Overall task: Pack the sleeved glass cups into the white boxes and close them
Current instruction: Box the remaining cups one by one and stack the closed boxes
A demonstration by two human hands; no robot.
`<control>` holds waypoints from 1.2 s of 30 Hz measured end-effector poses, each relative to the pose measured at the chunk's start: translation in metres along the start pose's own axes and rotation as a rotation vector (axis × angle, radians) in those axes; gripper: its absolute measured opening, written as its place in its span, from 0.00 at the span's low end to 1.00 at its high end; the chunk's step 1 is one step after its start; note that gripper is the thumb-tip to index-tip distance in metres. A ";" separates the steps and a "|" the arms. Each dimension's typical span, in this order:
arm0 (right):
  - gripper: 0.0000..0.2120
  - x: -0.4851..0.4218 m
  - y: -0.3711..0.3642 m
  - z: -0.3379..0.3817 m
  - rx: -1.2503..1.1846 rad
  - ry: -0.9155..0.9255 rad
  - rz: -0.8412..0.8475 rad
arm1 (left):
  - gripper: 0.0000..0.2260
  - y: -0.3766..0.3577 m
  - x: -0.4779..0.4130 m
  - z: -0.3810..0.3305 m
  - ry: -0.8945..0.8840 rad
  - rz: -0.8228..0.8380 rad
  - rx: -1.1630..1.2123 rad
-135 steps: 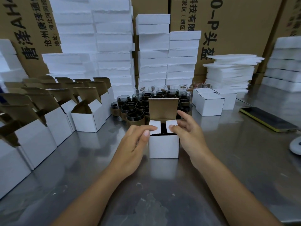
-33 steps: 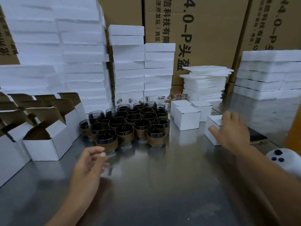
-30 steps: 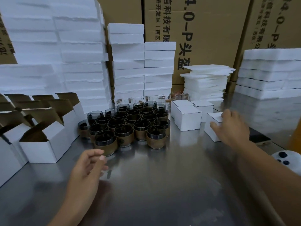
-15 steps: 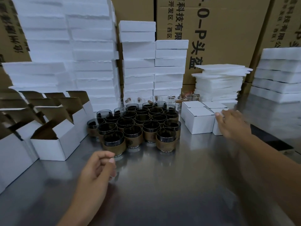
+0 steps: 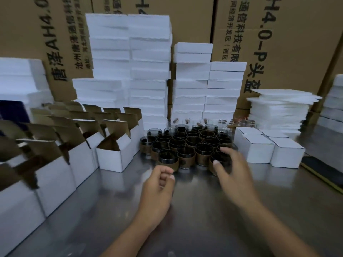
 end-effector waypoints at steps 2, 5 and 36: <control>0.15 0.016 -0.028 0.027 0.006 0.065 0.047 | 0.09 0.006 0.002 0.001 -0.008 -0.030 0.002; 0.13 0.031 -0.048 0.049 0.144 0.144 0.099 | 0.09 0.021 0.006 0.000 -0.009 -0.100 -0.029; 0.20 0.041 -0.068 0.050 0.196 0.157 0.293 | 0.05 0.086 0.011 -0.064 -0.200 -0.037 -1.162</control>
Point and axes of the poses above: each hand's wrist, its own x-axis away from the middle knuckle, its own y-axis out of the back of the hand, z = x × y, the point moved 7 cm from there along -x, towards the middle knuckle, and after that the axes turned 12 degrees about z, right-handed, at the moved point
